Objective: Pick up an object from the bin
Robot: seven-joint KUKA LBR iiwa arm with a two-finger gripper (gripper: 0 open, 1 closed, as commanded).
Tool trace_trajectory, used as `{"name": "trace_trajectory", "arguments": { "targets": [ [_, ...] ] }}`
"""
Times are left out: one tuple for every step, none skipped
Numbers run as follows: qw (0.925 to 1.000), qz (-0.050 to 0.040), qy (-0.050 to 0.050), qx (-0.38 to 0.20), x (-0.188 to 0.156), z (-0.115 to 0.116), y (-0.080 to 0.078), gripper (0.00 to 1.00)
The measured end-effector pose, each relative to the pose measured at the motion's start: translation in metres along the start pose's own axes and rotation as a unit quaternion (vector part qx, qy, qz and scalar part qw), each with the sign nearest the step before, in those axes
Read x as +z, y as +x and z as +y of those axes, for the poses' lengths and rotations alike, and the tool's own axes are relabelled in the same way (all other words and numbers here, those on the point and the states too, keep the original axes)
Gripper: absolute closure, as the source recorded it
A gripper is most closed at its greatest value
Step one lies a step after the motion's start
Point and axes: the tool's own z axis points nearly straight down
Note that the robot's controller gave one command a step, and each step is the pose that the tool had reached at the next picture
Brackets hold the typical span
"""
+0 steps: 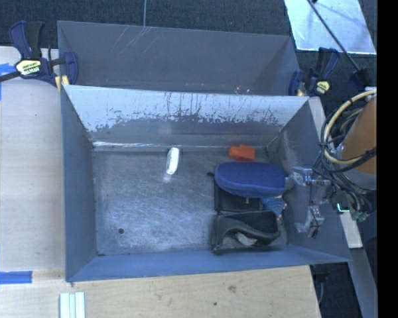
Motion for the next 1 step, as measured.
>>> {"name": "trace_trajectory", "arguments": {
  "targets": [
    [0.9996,-0.0137,0.002,-0.024,0.0602,0.0673,-0.0121,0.0]
  ]
}}
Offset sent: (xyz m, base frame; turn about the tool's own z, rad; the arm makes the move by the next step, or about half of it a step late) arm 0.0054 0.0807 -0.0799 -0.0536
